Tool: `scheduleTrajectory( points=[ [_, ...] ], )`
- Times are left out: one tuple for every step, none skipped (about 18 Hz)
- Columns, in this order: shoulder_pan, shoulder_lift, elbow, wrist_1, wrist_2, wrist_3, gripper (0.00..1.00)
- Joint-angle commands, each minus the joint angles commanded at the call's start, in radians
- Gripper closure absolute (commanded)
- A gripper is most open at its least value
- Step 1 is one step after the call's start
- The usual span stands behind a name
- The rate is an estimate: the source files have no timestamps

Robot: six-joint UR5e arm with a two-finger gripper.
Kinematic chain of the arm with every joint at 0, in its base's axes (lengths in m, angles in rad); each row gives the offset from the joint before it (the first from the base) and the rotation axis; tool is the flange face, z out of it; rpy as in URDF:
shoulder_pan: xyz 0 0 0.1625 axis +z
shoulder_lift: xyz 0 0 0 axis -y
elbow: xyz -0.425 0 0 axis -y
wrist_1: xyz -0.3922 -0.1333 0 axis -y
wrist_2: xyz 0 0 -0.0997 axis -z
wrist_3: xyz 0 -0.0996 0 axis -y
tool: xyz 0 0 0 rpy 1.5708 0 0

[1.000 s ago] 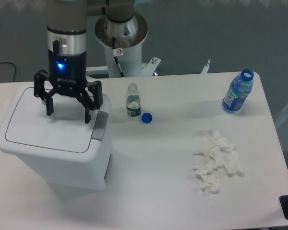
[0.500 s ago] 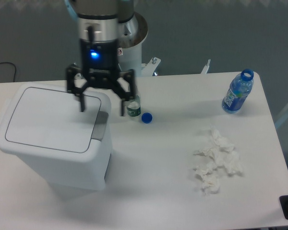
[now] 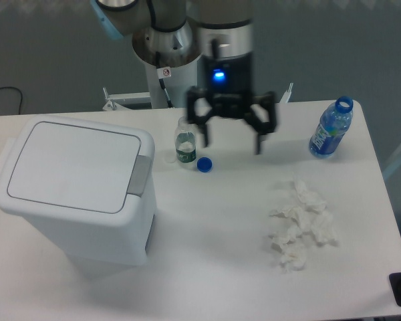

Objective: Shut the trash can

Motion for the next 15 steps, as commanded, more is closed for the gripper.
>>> scheduleTrajectory(
  points=[
    [0.017, -0.003, 0.0, 0.0, 0.019, 0.039, 0.0],
    [0.043, -0.011, 0.002, 0.0, 0.022, 0.063, 0.0],
    [0.063, -0.012, 0.006, -0.003, 0.025, 0.085, 0.0],
    [0.08, -0.014, 0.0, -0.003, 0.025, 0.106, 0.0],
    [0.097, -0.015, -0.002, -0.008, 0.026, 0.128, 0.0],
    [0.107, -0.014, 0.002, -0.021, 0.026, 0.145, 0.0],
    [0.118, -0.014, 0.003, -0.038, 0.028, 0.163, 0.0],
    [0.126, -0.014, 0.002, -0.052, 0.031, 0.191, 0.0],
    [0.14, -0.014, -0.001, -0.061, 0.032, 0.221, 0.0],
    [0.156, -0.012, -0.002, -0.074, 0.033, 0.253, 0.0],
    [0.163, -0.009, 0.0, -0.089, 0.033, 0.275, 0.0],
    [0.163, -0.006, -0.003, -0.1, 0.033, 0.281, 0.0],
    [0.164, -0.003, -0.009, -0.103, 0.033, 0.281, 0.0],
    [0.163, -0.002, -0.011, -0.101, 0.033, 0.281, 0.0],
    [0.163, -0.002, -0.011, -0.1, 0.033, 0.281, 0.0]
  ],
)
